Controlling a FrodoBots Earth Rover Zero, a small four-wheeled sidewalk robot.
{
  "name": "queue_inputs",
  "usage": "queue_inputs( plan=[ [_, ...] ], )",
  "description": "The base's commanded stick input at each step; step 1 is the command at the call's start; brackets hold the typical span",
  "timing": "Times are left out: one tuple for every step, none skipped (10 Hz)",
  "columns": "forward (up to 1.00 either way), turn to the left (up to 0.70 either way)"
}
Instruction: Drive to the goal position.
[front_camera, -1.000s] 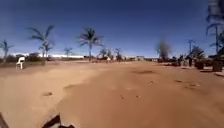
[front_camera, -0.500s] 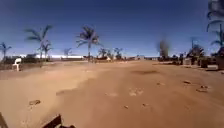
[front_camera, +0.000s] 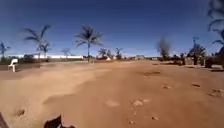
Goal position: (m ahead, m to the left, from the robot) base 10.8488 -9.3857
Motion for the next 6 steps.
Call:
queue_inputs(
  plan=[
    [0.7, 0.0],
    [0.7, 0.0],
    [0.7, 0.0],
    [0.7, 0.0],
    [0.7, 0.0],
    [0.7, 0.0]
  ],
)
